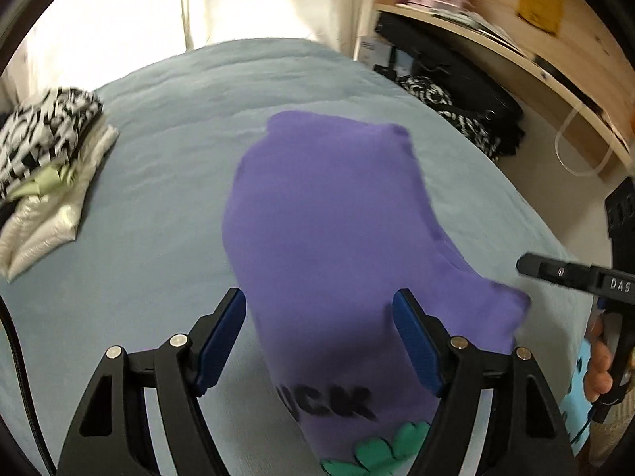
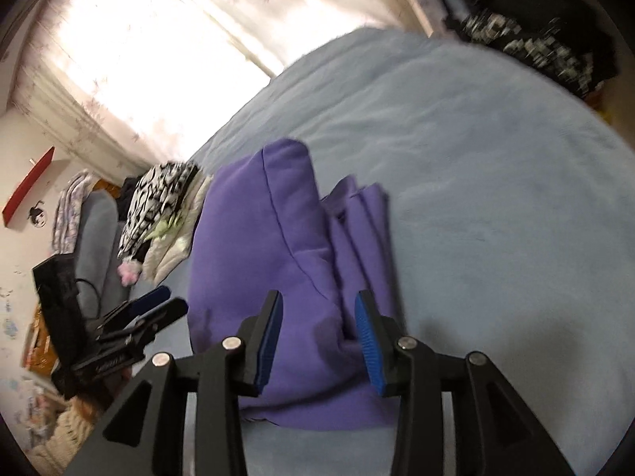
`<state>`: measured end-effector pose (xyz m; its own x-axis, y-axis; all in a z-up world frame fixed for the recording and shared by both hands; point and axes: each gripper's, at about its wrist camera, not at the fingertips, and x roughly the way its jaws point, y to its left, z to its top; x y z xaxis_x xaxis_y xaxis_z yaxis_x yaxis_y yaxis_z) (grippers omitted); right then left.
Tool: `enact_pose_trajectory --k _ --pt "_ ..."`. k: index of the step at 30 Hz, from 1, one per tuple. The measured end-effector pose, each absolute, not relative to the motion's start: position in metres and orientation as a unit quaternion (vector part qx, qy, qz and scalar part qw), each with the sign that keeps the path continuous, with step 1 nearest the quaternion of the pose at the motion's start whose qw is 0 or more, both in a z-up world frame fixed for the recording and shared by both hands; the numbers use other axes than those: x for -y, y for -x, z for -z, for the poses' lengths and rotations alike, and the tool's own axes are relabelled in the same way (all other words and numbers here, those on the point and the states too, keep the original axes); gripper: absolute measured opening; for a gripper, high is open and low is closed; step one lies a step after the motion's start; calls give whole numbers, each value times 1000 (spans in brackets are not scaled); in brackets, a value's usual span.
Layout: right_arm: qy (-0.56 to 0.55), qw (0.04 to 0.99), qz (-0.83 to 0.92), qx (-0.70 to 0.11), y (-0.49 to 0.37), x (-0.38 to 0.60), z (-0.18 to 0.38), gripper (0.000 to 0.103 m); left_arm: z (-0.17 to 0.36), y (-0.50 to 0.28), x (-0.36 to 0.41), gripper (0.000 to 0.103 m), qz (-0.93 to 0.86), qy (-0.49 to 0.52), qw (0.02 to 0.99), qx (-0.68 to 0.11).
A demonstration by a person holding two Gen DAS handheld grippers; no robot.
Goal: Fold large clothes
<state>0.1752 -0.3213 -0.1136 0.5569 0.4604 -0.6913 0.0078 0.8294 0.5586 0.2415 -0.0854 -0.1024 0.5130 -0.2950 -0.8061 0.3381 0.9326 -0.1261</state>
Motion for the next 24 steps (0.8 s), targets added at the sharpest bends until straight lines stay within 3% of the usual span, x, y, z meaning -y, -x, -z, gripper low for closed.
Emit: enact_pose_trajectory --k 11,19,22,24 --pt "-247 780 -198 -539 -240 298 164 39 135 -292 76 76 209 49 842 -495" --pt "-258 771 -228 -536 -250 286 183 41 148 -304 82 81 210 42 839 -500" --pt "-211 803 -232 -508 -233 280 170 16 146 -304 86 81 209 31 837 -505" --pt "-206 817 -228 -488 -219 285 159 15 144 -302 89 81 207 17 838 -505"
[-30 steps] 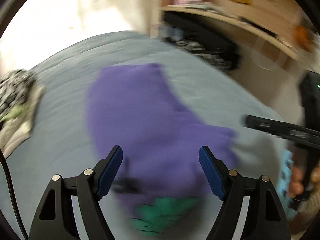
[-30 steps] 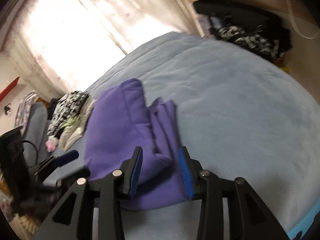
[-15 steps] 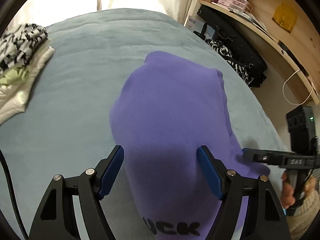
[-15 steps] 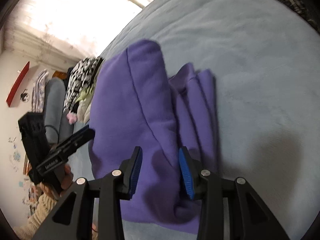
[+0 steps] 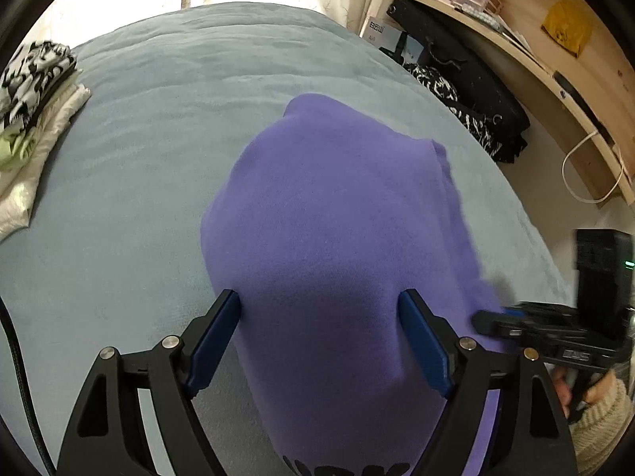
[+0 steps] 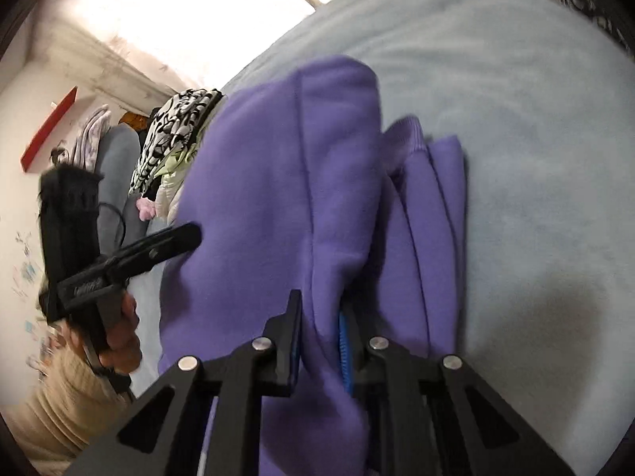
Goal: Fold large clothes
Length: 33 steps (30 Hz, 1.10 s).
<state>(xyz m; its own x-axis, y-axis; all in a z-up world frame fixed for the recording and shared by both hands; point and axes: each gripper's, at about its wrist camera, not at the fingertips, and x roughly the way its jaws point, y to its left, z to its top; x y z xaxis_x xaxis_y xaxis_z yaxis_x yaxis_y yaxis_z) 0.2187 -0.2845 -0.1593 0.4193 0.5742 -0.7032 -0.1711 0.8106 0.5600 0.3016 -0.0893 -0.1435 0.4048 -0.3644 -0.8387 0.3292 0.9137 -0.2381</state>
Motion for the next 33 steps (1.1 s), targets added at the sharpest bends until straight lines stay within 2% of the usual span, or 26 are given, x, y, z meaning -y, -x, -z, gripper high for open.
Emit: enact_pose_trajectory --k 7,13,18,24,27,28,33 --pt "-198 848 -208 -446 -152 301 129 13 131 -274 132 80 215 -74 846 -482" --pt "-234 828 -150 -487 -160 308 178 13 142 -257 173 81 171 -161 868 -437" --pt "-228 832 -143 -485 -177 300 190 13 155 -266 168 91 144 -140 880 -430" --pt "-225 828 -151 -491 -182 303 192 14 158 -270 159 92 149 -118 884 -427" --pt "-217 825 -147 -500 -181 307 180 20 152 -271 148 92 158 -93 885 -427" --pt "-211 828 -142 -499 -181 310 173 25 149 -271 145 92 160 -83 885 -430" --pt "-176 868 -118 -449 -188 313 123 42 123 -276 125 92 142 -48 900 -409"
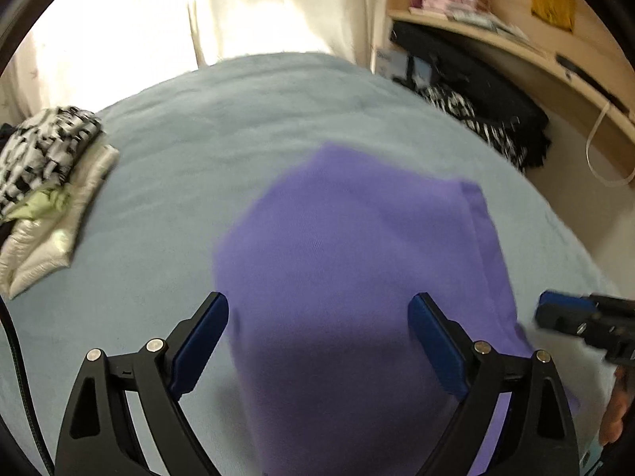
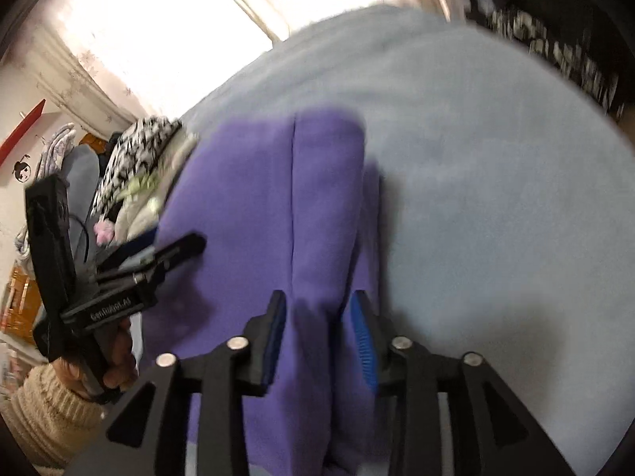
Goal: Fold large clothes
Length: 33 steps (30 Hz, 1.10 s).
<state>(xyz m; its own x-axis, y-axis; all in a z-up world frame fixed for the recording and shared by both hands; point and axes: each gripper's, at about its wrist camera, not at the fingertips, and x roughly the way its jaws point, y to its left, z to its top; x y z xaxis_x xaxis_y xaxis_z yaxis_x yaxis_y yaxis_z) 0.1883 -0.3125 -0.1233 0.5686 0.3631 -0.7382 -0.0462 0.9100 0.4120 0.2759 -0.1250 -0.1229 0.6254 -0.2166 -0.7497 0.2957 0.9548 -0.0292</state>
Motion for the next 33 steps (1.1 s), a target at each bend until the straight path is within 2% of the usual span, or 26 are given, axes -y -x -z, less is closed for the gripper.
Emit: enact_pose_trajectory --k 4,8,12,15,18,20,22,33 --pt "-173 881 -116 -424 -220 309 100 60 108 -291 106 92 121 -27 911 -393" --pt "-185 882 -101 -421 -256 301 101 61 115 -315 86 87 99 18 905 -413" --pt "-199 890 -134 -389 -277 280 92 61 127 -331 83 87 98 38 897 -430" --pt "-202 878 -142 -410 -289 268 105 61 133 -336 90 87 103 28 892 -440" --pt "-170 866 -95 -460 -301 267 134 53 140 -338 100 87 104 0 888 -447" --pt "-165 855 -76 -486 -303 275 157 29 149 -340 108 87 108 -14 883 -456" --pt "-171 856 -71 -483 -300 282 171 21 157 -342 112 87 109 -10 879 -463" --pt "-73 899 -29 -431 -303 254 184 20 178 -355 113 99 95 2 877 -471"
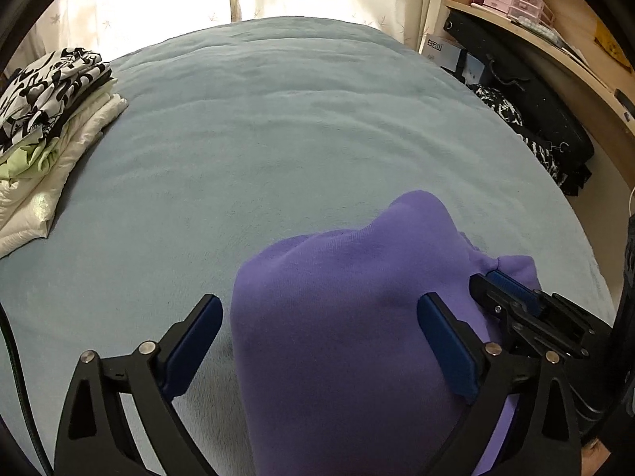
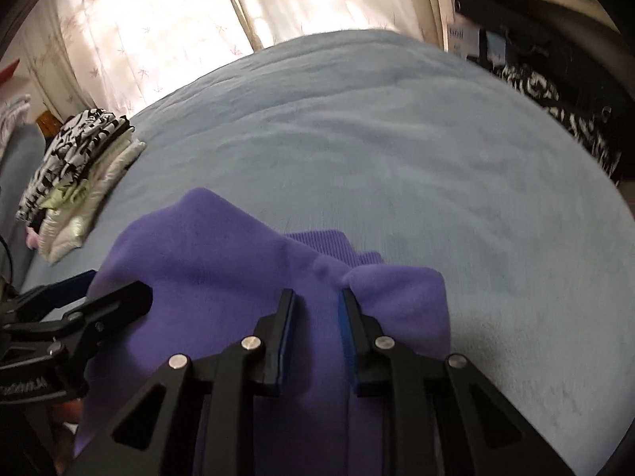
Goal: Fold large clothes
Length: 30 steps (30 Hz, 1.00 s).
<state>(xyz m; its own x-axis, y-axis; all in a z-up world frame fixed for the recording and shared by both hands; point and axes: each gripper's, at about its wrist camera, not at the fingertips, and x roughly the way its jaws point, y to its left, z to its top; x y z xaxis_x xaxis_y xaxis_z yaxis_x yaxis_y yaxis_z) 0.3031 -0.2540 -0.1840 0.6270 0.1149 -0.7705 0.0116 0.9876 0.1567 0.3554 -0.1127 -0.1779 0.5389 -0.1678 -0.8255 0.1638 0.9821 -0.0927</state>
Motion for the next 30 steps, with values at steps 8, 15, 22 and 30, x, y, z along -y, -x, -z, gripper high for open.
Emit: enact_pose_trajectory --k 8,15,22,30 --pt "-99 897 -46 -428 -299 264 177 23 170 -348 103 99 95 21 882 -462" --pt "-119 885 -75 -445 -277 263 145 60 145 -328 87 99 87 55 876 -472" --pt "-117 889 -102 -431 -230 266 111 76 125 -281 76 99 95 33 868 -486" --pt "-120 882 -129 -438 -189 275 97 89 116 -227 62 99 123 46 856 -499"
